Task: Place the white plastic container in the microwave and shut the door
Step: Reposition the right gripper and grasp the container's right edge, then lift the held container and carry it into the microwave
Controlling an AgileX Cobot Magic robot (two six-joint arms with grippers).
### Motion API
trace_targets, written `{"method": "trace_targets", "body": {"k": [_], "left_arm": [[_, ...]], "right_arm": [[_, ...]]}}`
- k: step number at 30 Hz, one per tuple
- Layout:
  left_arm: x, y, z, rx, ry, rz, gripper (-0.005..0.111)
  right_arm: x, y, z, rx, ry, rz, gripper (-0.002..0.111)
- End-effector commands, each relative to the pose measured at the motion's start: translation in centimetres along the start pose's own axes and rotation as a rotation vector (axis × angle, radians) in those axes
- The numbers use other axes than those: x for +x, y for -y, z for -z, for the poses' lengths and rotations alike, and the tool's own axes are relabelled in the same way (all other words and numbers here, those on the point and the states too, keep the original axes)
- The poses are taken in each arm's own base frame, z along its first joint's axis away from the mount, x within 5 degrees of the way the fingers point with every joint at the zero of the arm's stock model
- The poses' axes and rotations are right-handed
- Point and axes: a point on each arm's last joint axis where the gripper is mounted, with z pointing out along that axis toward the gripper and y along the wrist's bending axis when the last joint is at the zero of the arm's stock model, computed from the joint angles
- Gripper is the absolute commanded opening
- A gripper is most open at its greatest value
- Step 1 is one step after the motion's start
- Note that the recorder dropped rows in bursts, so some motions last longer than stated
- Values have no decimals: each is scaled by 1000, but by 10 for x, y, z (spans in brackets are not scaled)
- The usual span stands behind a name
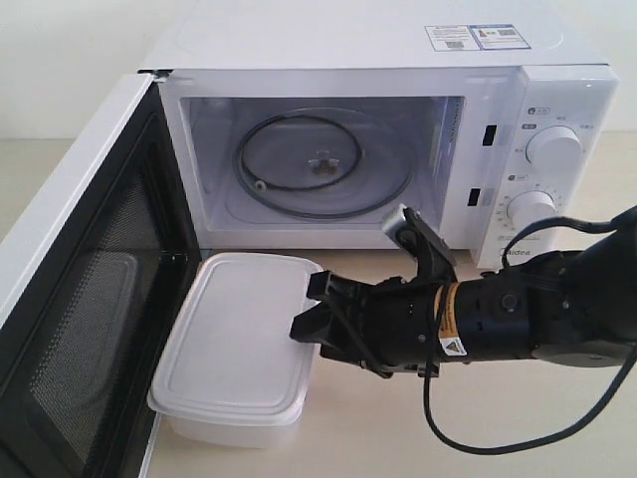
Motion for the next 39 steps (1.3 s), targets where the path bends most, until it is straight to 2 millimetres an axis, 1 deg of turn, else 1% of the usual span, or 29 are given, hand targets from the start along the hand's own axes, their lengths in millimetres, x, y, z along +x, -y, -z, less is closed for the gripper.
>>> {"method": "trace_targets", "body": {"k": [1,9,11,13,18,19,27,33,35,39], "left_arm": [[1,0,0,0,-2,12,4],[1,0,0,0,-2,12,4],[1,0,0,0,-2,12,4],[1,0,0,0,-2,12,4],[1,0,0,0,-2,12,4],[1,0,0,0,-2,12,4],[1,0,0,0,-2,12,4],[1,0,0,0,-2,12,4],[1,0,0,0,-2,12,4],[1,0,0,0,-2,12,4]], "right_arm": [[3,5,-8,-43,-46,-24,44],[3,6,-9,-44,-47,-31,44],[3,6,-9,-45,-47,-31,41],[3,6,-9,-45,-47,-31,34],[3,6,-9,-45,-47,-31,2],[3,6,-9,-45,-47,-29,0],[3,7,-9,-34,-46,-26,0],[3,6,-8,-34,-43,14,0],[2,4,-6,-30,-35,19,0],[-4,-6,3,-21,2,55,0]]}}
